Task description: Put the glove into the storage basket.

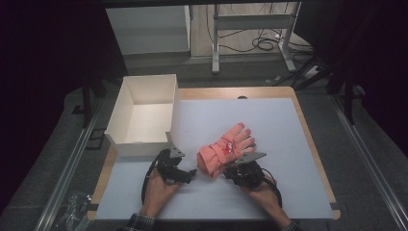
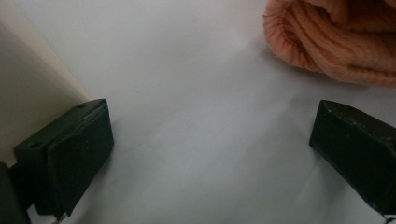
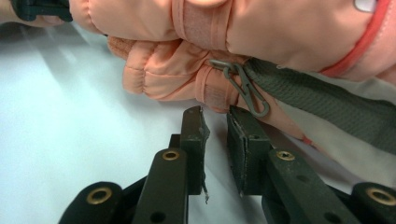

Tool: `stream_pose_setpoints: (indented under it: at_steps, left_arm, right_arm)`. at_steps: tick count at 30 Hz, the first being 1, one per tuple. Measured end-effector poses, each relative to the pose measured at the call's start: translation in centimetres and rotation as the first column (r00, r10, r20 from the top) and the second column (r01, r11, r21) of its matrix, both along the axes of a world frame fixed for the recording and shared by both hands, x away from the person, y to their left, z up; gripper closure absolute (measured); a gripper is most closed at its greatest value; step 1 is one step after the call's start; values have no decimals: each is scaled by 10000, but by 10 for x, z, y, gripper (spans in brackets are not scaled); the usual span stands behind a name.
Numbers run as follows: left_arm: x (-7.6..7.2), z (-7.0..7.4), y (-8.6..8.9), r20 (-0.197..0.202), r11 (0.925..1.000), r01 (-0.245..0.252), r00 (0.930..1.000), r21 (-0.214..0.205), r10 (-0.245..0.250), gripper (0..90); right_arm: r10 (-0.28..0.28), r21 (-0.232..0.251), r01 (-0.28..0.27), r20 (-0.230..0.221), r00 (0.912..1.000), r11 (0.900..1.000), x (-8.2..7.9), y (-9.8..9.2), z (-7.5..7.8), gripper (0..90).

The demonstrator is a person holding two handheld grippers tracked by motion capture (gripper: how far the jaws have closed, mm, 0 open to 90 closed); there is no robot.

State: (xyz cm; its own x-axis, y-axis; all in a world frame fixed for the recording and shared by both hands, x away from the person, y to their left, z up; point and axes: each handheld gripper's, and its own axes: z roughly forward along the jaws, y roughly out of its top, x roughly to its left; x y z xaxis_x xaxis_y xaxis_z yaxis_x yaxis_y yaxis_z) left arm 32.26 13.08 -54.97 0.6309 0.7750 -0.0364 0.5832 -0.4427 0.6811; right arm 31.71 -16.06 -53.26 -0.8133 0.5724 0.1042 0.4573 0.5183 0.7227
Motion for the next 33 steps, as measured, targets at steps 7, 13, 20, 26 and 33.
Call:
stream_pose_setpoints:
  at_steps: [7,13,20,26,33]
  left_arm:
    - [0,0,0,-17,10000,-28,10000,-36,28,0]
    - [0,0,0,-18,10000,-28,10000,-59,28,0]
    - [0,0,0,-39,10000,-13,10000,-61,13,0]
    - [0,0,0,-25,9999,-44,10000,-139,44,0]
    - [-1,1,2,-84,9997,113,9999,-233,-115,3]
  right_arm:
    - [-26,65,25,81,10000,10000,-1,-5,3,716]
    - [-459,-44,461,376,9982,9989,-1,-28,10,673]
    - [-1305,-47,1308,397,9907,9914,6,-62,12,589]
    - [-2259,-143,2272,636,9721,9737,13,-93,10,500]
    - [-3047,-428,3099,989,9473,9498,21,-118,6,383]
